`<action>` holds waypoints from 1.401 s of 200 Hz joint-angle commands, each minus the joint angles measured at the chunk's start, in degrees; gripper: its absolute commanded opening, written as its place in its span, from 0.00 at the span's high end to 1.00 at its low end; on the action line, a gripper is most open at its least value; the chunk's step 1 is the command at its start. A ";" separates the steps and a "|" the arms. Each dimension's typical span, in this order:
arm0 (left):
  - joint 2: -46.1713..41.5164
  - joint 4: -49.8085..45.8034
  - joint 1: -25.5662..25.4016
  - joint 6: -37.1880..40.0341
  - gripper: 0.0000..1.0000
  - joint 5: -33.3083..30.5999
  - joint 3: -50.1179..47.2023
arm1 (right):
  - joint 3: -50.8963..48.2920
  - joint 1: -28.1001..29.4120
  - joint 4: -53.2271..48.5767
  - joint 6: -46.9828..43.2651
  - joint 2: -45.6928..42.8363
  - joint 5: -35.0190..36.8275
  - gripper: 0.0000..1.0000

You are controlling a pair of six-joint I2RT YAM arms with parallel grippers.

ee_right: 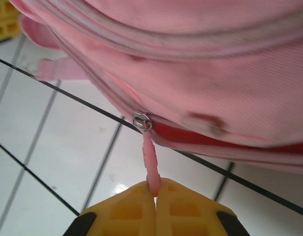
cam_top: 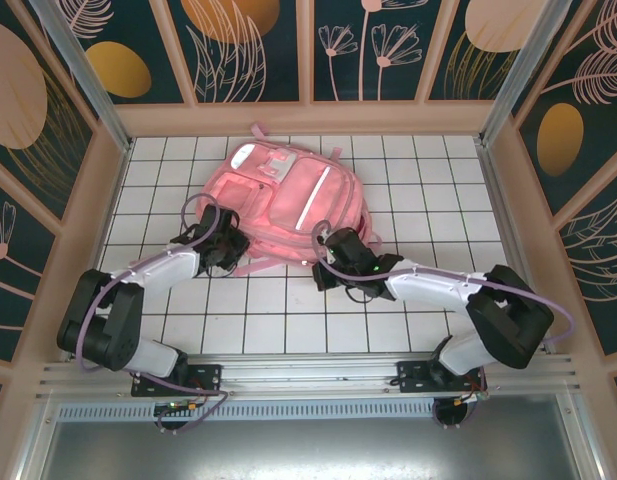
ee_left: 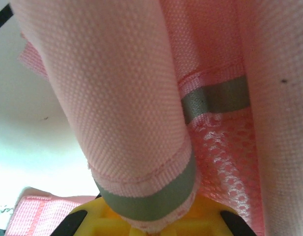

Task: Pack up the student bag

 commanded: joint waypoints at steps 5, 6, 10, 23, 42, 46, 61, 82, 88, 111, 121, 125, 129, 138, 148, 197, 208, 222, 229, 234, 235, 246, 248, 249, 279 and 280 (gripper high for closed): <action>1.66 -0.49 1.65 2.10 0.88 -5.66 2.66 | -0.16 -2.21 -10.18 -3.07 -3.18 7.61 1.00; 1.67 -0.50 1.63 2.09 0.88 -5.66 2.71 | -0.21 -2.31 -10.34 -3.07 -3.27 7.79 1.00; 1.76 -0.56 1.63 2.16 0.88 -5.66 2.86 | -0.28 -2.76 -11.06 -2.99 -3.75 8.67 1.00; 2.03 -0.60 1.62 2.18 0.88 -5.66 3.27 | -0.73 -3.60 -12.38 -2.30 -5.35 11.50 1.00; 2.37 -0.60 1.64 2.44 0.89 -5.74 3.80 | -1.47 -4.17 -12.86 -1.81 -7.48 12.61 1.00; 2.43 -0.61 1.62 2.51 0.89 -5.75 3.85 | -1.55 -4.25 -12.81 -1.68 -7.84 12.59 1.00; 2.75 -0.60 1.65 3.20 0.89 -5.84 4.32 | -1.66 -4.26 -12.50 -1.75 -8.69 10.24 1.00; 3.78 -1.19 1.64 4.96 0.86 -6.17 6.61 | -2.30 -3.21 -9.74 -3.13 -9.69 1.71 1.00; 4.43 -1.45 1.64 5.78 0.82 -6.23 7.73 | -2.64 -2.39 -8.60 -3.29 -10.14 -0.19 1.00; 9.57 -3.83 1.68 9.91 0.69 -4.15 15.53 | -2.35 1.11 -4.45 -2.95 -9.88 -5.60 1.00; 12.57 -5.04 1.59 12.61 0.61 -2.02 20.13 | -1.33 2.78 -2.93 -2.57 -8.47 -7.21 1.00; 13.47 -5.70 1.60 13.40 0.58 -1.24 22.27 | -0.79 3.50 -2.46 -2.47 -7.69 -7.57 1.00; 15.50 -6.79 1.61 14.13 0.56 -0.61 24.18 | -0.10 4.20 -2.06 -2.33 -6.84 -7.86 1.00; 17.98 -8.10 1.57 15.23 0.53 0.44 27.80 | 1.59 5.47 -0.88 -1.81 -4.62 -8.32 1.00; 19.78 -9.01 1.60 16.59 0.48 0.76 31.07 | 3.59 6.47 0.25 -1.28 -1.56 -9.01 1.00; 22.40 -17.19 2.33 21.81 0.35 -4.40 42.39 | 13.80 7.62 2.72 0.71 10.48 -7.05 1.00; 20.44 -16.14 2.41 21.37 0.35 -3.88 39.98 | 15.02 7.26 0.71 1.24 10.39 -2.06 1.00; 17.79 -14.67 2.44 20.53 0.35 -3.14 36.20 | 14.50 5.75 -1.28 3.58 8.09 4.31 1.00; 16.55 -13.82 2.48 20.17 0.35 -2.50 34.25 | 14.22 4.33 -2.94 5.72 6.54 8.06 0.94; 15.71 -12.87 2.43 19.94 0.35 -1.79 32.70 | 14.23 3.12 -4.59 7.67 5.61 10.09 0.88; 15.51 -12.67 2.46 19.84 0.35 -1.66 32.37 | 14.25 2.66 -5.32 8.32 5.26 10.72 0.87; 14.26 -10.01 2.47 18.91 0.36 0.35 28.73 | 14.59 0.42 -8.97 11.65 3.72 12.97 0.80; 14.26 -9.54 2.40 18.83 0.36 0.74 28.13 | 14.68 -0.08 -9.83 12.34 3.31 13.32 0.78; 13.47 -9.42 2.36 18.76 0.36 0.92 27.84 | 14.68 -0.08 -9.83 12.34 3.31 13.32 0.78; 10.78 -8.27 2.00 18.34 0.36 2.34 24.04 | 15.96 -1.43 -16.31 16.30 1.46 16.65 0.66; 10.72 -8.22 1.98 18.34 0.36 2.38 23.95 | 16.07 -1.44 -16.48 16.46 1.42 16.71 0.66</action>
